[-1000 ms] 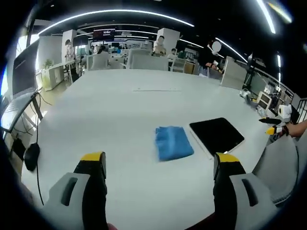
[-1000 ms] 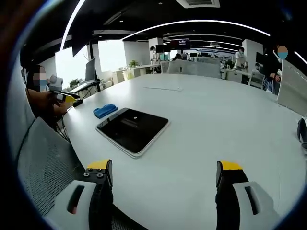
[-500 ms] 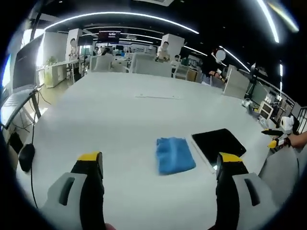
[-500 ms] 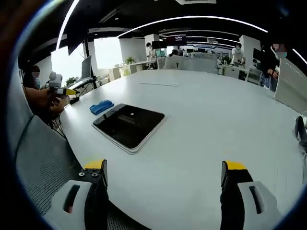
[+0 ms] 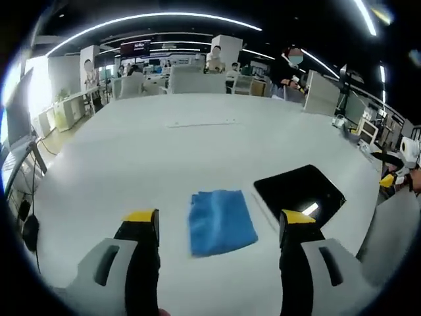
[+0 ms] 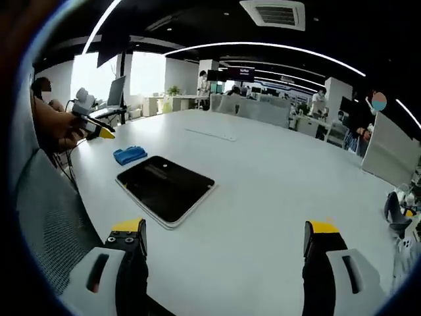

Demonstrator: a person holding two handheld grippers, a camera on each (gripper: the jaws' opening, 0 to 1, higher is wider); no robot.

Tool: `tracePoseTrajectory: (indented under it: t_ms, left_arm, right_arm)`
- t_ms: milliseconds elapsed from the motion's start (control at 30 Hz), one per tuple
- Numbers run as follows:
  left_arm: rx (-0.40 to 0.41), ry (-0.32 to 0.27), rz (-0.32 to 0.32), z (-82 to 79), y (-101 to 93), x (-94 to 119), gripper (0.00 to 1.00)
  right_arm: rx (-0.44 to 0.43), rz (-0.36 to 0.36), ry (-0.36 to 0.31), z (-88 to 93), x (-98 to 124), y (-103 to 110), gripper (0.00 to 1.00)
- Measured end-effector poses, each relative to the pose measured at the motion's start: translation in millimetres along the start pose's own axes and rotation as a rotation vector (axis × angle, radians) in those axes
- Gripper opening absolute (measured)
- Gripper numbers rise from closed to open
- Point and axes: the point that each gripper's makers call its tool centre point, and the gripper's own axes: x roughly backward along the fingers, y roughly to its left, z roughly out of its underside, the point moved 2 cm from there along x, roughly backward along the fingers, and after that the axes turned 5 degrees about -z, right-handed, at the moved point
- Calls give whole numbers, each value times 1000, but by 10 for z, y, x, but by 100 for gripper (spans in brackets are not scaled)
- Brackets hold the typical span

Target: Wipe the mirror surface with the cleaning cloth until all visible marks leave the cleaned area.

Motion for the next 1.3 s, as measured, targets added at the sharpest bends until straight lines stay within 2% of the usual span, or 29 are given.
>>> tracePoseTrajectory:
  t_ms: [33,67,300,433,567,633,733,800,833,900,967,1000,1200,1300]
  left_arm:
    - [9,3,5,20,-16,-32,68]
    - [22,9,8,43,-31,-61,65]
    - [-16,83,8,210,-76,-269,43]
    - [-18,115,29,283,-135,-377,38]
    - [-91,208,17,514,-110,-506,31]
    - [-115,168,5,460,-86,-527,28]
    - [-90,179,5,425,-71,-570,28]
    - [-130,188,6,439,-74,-584,28]
    - [-181,180,-3,431,-65,-579,26]
    - [-166,190,18,436,-106,-575,21]
    - [-136,205,29,446,-135,-573,7]
    - [-114,211,38,457,-148,-591,5]
    - [-84,199,39,461,-122,-566,4]
    - [-37,214,45,453,-113,-572,4]
  right_arm:
    - [-36,-50,-21,-34,-20,91,98]
    - [-48,-76,-9,-16,-23,134,98]
    - [-82,-34,-4,29,-13,17,98]
    - [-79,-32,0,35,-15,20,98]
    - [-86,-39,9,62,-25,22,98]
    - [-85,-50,14,62,-30,44,98]
    - [-88,-48,22,87,-38,29,98]
    - [-96,-45,20,85,-36,19,98]
    - [-98,-46,22,91,-37,17,98]
    - [-101,-48,26,98,-39,23,97]
    - [-102,-53,33,109,-43,31,97]
    - [-106,-58,34,110,-45,39,97]
    - [-96,-64,83,204,-60,42,92]
    - [-105,-64,68,172,-50,45,92]
